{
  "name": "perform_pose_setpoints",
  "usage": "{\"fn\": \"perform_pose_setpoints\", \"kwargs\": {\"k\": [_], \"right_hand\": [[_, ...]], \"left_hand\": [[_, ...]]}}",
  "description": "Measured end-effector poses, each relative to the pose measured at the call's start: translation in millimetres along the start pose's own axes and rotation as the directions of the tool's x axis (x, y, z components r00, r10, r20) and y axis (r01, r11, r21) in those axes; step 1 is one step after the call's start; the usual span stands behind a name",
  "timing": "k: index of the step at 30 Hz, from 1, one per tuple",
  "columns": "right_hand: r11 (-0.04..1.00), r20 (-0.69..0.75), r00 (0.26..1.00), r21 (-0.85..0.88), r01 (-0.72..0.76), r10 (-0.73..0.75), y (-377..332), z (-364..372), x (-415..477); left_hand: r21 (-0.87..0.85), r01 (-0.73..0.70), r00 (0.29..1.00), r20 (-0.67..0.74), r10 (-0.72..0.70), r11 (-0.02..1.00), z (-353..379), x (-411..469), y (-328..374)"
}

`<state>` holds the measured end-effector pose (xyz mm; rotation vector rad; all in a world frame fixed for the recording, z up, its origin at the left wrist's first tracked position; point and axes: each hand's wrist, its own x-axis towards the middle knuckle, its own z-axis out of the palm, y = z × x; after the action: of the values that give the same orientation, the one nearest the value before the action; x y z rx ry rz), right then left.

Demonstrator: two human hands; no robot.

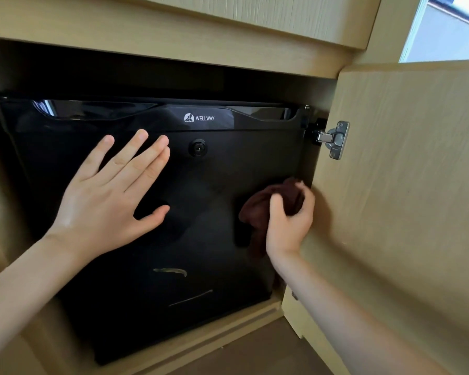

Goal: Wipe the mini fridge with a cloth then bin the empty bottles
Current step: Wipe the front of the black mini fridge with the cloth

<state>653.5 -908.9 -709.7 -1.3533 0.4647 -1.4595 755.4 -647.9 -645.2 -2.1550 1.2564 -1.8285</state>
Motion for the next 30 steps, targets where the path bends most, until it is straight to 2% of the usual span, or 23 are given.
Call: {"fn": "perform_pose_setpoints", "kwargs": {"k": [4,9,12,17,19,22,28,30], "right_hand": [[0.991,-0.019,0.992,0.058,0.122,-0.121,-18.5,16.9,21.1],[0.998,0.034,0.998,-0.013,0.057,-0.056,14.2,-7.7,-4.6],[0.995,0.056,0.995,-0.047,0.085,-0.082,12.6,-9.7,-1.1],[0.969,0.033,0.97,0.064,0.239,-0.241,-27.1,19.7,28.3],[0.963,0.009,0.967,0.095,0.251,-0.253,-31.5,26.2,29.8],[0.975,-0.022,0.979,0.085,0.203,-0.202,-17.7,20.9,24.9],[0.996,-0.061,0.994,-0.009,-0.094,0.093,22.1,-5.5,-12.8],[0.991,-0.074,0.989,-0.021,-0.131,0.13,17.0,-2.8,-11.1]], "left_hand": [[0.001,-0.007,1.0,-0.017,0.007,1.0,1.9,-0.8,-1.0],[0.011,-0.009,1.0,-0.021,0.009,1.0,1.8,-1.0,-0.3],[0.01,-0.006,1.0,-0.018,0.006,1.0,1.2,-0.7,-1.5],[0.005,-0.007,1.0,-0.021,0.007,1.0,1.9,-1.7,-0.6],[0.006,-0.01,1.0,-0.024,0.011,1.0,2.1,-1.7,-1.0],[0.0,-0.008,1.0,-0.024,0.008,1.0,2.4,-1.5,-0.7],[0.004,-0.005,1.0,-0.019,0.005,1.0,1.6,-0.9,-0.7],[0.003,-0.002,1.0,-0.013,0.003,1.0,0.9,-0.8,-1.2]]}}
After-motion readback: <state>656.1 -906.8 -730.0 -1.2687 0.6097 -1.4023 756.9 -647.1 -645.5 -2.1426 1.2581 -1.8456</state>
